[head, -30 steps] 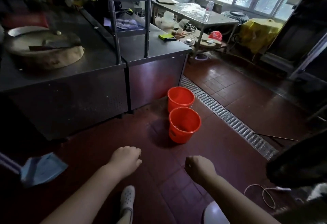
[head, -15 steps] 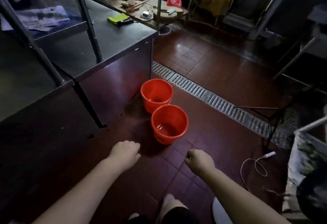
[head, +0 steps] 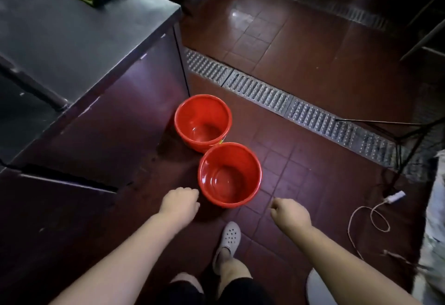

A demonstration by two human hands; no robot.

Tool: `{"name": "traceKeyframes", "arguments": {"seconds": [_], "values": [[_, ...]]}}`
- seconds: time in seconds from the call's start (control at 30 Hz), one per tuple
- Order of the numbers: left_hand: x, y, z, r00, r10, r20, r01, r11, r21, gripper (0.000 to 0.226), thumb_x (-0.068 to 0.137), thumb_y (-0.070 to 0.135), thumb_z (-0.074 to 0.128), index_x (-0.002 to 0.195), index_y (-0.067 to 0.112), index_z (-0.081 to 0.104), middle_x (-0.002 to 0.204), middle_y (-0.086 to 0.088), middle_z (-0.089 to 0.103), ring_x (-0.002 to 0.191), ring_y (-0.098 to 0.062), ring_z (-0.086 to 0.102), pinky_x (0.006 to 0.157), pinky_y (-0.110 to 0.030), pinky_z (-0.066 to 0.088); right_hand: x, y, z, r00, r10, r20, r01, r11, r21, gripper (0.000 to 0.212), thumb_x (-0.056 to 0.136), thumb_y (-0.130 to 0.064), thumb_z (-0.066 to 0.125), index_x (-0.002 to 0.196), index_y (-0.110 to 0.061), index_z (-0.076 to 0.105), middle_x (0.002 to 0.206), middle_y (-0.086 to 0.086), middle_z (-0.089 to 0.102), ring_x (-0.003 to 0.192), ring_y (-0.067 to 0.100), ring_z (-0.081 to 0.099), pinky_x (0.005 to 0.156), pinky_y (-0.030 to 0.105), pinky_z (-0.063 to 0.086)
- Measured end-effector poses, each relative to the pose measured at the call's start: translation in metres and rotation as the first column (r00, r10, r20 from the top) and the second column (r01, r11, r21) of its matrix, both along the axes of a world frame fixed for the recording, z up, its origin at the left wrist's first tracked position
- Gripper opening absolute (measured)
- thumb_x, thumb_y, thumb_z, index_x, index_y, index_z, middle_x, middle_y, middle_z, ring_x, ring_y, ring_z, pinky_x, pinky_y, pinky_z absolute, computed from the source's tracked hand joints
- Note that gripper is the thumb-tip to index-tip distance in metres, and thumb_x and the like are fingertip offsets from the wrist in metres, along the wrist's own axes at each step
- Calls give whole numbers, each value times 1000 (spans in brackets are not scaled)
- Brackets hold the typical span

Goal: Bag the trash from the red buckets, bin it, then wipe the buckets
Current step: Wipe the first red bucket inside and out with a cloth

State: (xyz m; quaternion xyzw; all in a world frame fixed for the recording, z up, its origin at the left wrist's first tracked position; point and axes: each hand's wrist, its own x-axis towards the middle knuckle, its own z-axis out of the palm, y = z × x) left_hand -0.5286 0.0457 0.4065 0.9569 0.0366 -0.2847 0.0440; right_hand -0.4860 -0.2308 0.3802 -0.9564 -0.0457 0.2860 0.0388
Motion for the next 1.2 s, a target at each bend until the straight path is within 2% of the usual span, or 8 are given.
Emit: {"name": "traceKeyframes", "arguments": {"seconds": [0.2,0.33,0.47,0.7,0.8,0.93,1.07,1.2], "values": [[73,20,-99,977,176,-117,-190,975,-114,24,90,32,48,110,25,59,117,1,61,110,-22,56,86,-32,44,77,9,-83,998,-66,-16,65,998,-20,21,90,-25,41,95,-18,60,107,5,64,98,29,61,72,31,46],[114,34,-186,972,160,-170,-180,978,-107,28,91,28,46,116,25,57,120,1,59,112,-21,56,88,-32,46,111,21,-163,986,-144,-89,141,989,-39,19,90,-24,41,96,-18,59,109,4,63,101,28,59,72,31,46],[145,45,-278,962,170,-215,-194,977,-94,33,92,28,47,125,26,51,120,1,55,112,-21,54,88,-34,46,128,37,-250,933,-327,-148,329,944,-10,17,89,-26,46,99,-19,58,112,5,62,102,29,59,71,32,43],[165,46,-388,930,257,-262,-289,953,-91,51,89,26,56,135,15,37,122,-8,54,114,-26,52,94,-39,45,130,46,-364,821,-561,-104,566,824,32,44,83,-13,61,124,-12,43,120,11,47,112,35,51,86,43,44],[168,42,-409,876,402,-266,-440,893,-98,54,87,22,62,133,8,36,122,-12,56,112,-31,56,91,-43,48,131,45,-389,744,-659,-115,666,745,36,50,83,-18,66,126,-11,42,123,12,45,110,38,54,89,46,44],[174,43,-420,821,514,-249,-550,829,-102,48,85,18,64,127,6,43,121,-14,56,110,-34,58,90,-42,48,135,39,-403,644,-748,-162,761,648,33,44,83,-16,66,121,-8,46,123,14,48,106,39,57,88,41,45],[180,47,-406,810,538,-235,-578,801,-156,37,80,18,68,112,9,55,111,-11,61,103,-32,59,85,-38,49,145,30,-385,627,-767,-139,776,630,26,35,80,-13,64,112,-4,51,118,17,51,102,40,57,85,40,45],[182,40,-355,812,511,-283,-573,792,-213,35,78,26,71,107,13,56,106,-8,63,99,-30,61,77,-33,45,152,10,-322,654,-751,-93,755,655,18,34,76,-18,65,107,-9,56,112,15,57,100,37,59,82,38,46]]}}
